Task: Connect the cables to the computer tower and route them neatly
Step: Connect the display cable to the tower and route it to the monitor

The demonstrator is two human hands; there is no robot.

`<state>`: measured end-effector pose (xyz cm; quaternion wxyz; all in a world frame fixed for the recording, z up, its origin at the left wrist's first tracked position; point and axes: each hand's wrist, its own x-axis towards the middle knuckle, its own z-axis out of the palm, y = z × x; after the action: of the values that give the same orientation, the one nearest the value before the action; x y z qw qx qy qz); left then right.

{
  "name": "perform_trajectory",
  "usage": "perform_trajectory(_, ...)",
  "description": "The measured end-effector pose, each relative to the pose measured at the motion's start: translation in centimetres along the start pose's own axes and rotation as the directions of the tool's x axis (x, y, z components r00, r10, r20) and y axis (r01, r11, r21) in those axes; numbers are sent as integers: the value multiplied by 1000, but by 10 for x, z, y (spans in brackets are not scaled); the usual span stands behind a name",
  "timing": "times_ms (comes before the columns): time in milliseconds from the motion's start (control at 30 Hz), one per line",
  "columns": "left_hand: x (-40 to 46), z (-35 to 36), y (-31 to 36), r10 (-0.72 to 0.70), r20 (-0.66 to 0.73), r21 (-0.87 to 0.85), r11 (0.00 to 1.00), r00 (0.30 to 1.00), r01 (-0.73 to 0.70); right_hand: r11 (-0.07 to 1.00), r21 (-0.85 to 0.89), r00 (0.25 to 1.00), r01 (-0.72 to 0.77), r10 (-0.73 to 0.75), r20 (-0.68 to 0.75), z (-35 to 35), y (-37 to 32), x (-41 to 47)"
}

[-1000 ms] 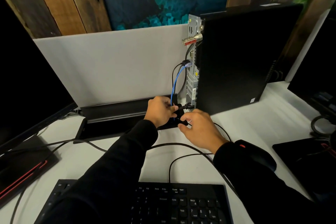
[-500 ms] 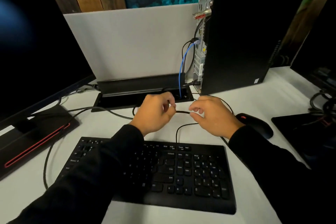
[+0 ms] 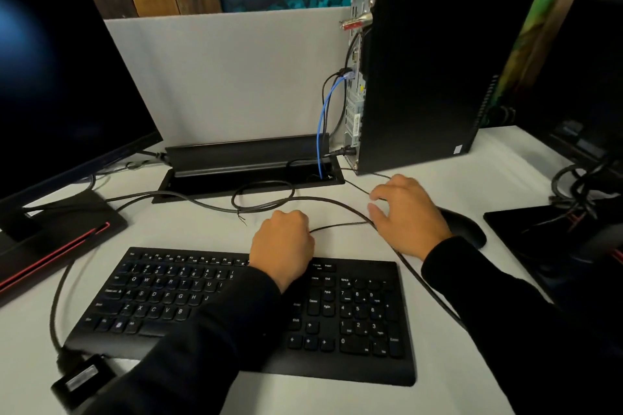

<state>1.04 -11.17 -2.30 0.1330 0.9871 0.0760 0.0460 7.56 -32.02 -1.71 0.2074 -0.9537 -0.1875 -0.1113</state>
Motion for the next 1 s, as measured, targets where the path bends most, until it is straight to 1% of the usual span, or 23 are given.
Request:
perform_trajectory(67, -2, -3, -2, -70, -16, 11, 997, 997, 70, 988, -93, 992, -123, 125, 11, -4, 15, 3)
perform_trajectory(133, -4, -5, -4, -110, -6, 8, 994, 994, 110, 976, -126, 981, -175, 184, 67, -3, 24, 3)
perform_trajectory(233, -4, -2, -9, -77, 13, -37, 996, 997, 77, 988, -51, 974, -146, 152, 165, 4, 17, 5)
perform_trajectory(300, -2, -1, -10, -32, 35, -95, 995, 999, 35, 994, -18, 977, -111, 112, 182, 9, 7, 7)
perform_trajectory(400, 2, -2, -9, -4, 67, -27, 1000, 998, 5, 998, 31, 983, -59, 53, 174, 15, -4, 16)
perform_trajectory(467, 7, -6, -9, -28, 26, 47, 999, 999, 27, 999, 25, 980, -40, 35, 196, 20, -7, 22)
perform_trajectory(500, 9, -10, -10, -46, 19, 68, 997, 999, 45, 997, 38, 978, -60, 51, 200, 21, -9, 24)
perform_trajectory(633, 19, -17, -26, -106, 70, 160, 983, 992, 94, 971, 219, 975, -90, 41, 218, 21, -20, 31)
perform_trajectory(733, 21, -18, -45, -214, 61, 175, 964, 975, 200, 934, 340, 971, -113, 30, 239, 24, -23, 39)
perform_trajectory(800, 20, -23, -54, -303, 50, 193, 938, 952, 288, 924, 359, 968, -129, 40, 247, 28, -24, 45)
perform_trajectory(867, 20, -28, -57, -339, 70, 219, 923, 938, 317, 938, 325, 974, -123, 50, 222, 32, -28, 53)
perform_trajectory(933, 20, -31, -54, -317, 96, 229, 929, 943, 290, 955, 269, 980, -122, 72, 187, 36, -34, 62)
perform_trajectory(1000, 21, -31, -48, -262, 111, 213, 948, 959, 235, 972, 206, 983, -116, 82, 166, 38, -39, 71)
